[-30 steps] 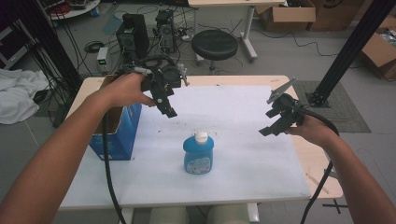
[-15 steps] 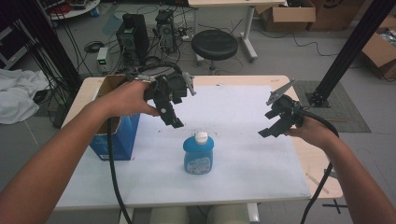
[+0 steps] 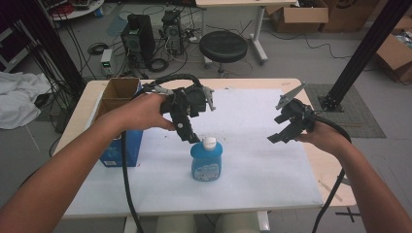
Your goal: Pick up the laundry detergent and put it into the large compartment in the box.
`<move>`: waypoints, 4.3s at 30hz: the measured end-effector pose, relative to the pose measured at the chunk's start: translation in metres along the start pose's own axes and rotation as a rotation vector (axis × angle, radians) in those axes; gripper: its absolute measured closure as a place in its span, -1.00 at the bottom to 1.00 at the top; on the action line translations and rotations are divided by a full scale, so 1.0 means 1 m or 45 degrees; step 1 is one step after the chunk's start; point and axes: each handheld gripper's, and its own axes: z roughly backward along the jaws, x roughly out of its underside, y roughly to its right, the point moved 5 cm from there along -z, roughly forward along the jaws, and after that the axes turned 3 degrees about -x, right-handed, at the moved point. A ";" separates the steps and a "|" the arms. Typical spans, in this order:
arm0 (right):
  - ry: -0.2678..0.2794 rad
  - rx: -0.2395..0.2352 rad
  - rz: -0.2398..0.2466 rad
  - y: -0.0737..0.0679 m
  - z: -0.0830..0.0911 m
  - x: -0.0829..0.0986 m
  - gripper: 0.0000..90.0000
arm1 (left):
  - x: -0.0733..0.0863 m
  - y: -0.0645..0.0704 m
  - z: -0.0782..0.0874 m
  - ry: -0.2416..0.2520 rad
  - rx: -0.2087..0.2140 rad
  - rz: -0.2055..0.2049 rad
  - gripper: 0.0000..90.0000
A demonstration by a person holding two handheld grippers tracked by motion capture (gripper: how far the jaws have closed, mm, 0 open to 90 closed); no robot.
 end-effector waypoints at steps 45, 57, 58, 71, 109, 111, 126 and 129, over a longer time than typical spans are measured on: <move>0.006 0.005 0.019 -0.003 0.001 -0.006 -0.61 | -0.020 0.025 -0.062 -0.103 0.111 -0.060 -0.58; 0.009 0.005 0.016 -0.003 0.002 -0.006 -0.61 | -0.019 0.026 -0.078 -0.122 0.124 -0.059 -0.58; 0.011 0.005 0.018 -0.003 0.002 -0.006 -0.61 | -0.018 0.026 -0.079 -0.125 0.122 -0.057 -0.58; 0.011 0.002 0.020 -0.004 0.001 -0.007 -0.61 | -0.016 0.026 -0.085 -0.117 0.134 -0.050 -0.55; 0.014 -0.011 0.018 -0.004 -0.001 -0.008 -0.60 | -0.016 0.025 -0.085 -0.091 0.133 -0.075 -0.19; 0.013 -0.012 0.019 -0.004 -0.001 -0.008 -0.60 | -0.016 0.025 -0.085 -0.093 0.132 -0.075 -0.17; 0.011 -0.014 0.019 -0.005 -0.002 -0.007 -0.60 | -0.016 0.027 -0.073 -0.063 0.117 -0.010 -0.16; 0.012 -0.017 0.020 -0.005 -0.003 -0.007 -0.60 | -0.016 0.026 -0.062 -0.044 0.097 0.049 -0.16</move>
